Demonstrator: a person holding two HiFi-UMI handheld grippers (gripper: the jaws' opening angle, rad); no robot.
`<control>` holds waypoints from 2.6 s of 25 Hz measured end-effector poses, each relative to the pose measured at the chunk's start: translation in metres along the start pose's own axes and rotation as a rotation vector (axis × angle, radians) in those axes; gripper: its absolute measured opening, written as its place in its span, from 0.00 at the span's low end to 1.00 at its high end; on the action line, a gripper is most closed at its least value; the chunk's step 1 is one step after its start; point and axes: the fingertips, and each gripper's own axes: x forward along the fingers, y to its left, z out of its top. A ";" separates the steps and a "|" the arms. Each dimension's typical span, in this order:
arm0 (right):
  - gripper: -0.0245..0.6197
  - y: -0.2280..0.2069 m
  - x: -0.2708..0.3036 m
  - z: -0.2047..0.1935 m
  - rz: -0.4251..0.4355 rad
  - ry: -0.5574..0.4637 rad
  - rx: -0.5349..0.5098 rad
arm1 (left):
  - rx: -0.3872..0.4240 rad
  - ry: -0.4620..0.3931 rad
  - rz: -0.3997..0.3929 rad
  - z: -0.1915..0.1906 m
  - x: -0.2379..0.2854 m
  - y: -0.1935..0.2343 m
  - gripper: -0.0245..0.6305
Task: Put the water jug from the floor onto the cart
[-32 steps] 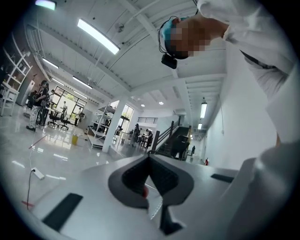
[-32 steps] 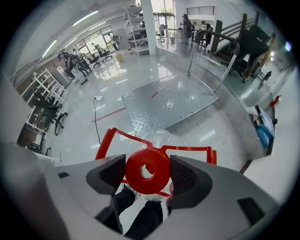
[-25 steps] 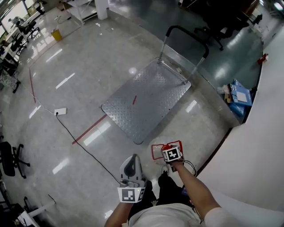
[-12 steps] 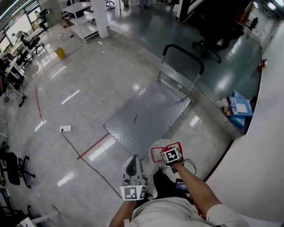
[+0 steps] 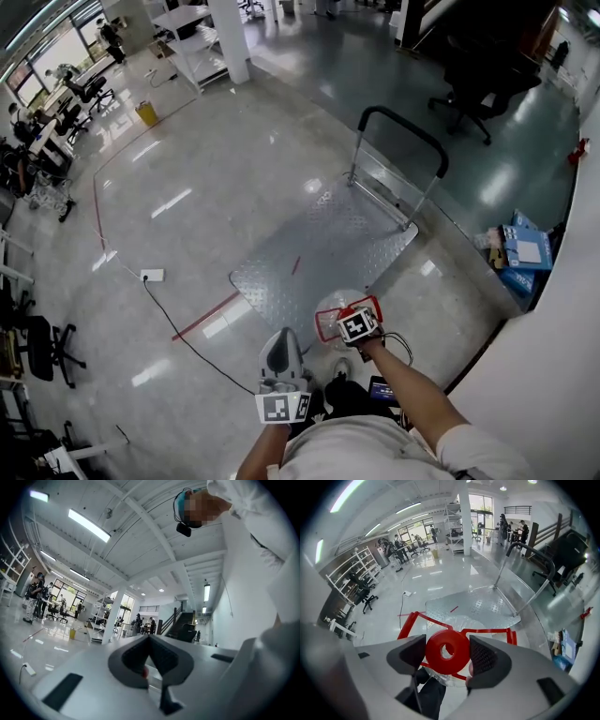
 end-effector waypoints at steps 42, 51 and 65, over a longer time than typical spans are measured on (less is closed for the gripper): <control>0.47 -0.043 0.149 0.145 0.043 0.047 0.098 | -0.009 0.130 -0.024 -0.055 0.116 0.094 0.04; 0.47 -0.059 0.151 0.147 0.059 0.062 0.117 | -0.017 0.134 0.000 -0.060 0.116 0.094 0.04; 0.47 -0.056 0.143 0.160 0.047 0.029 0.048 | -0.020 0.127 0.000 -0.058 0.113 0.099 0.04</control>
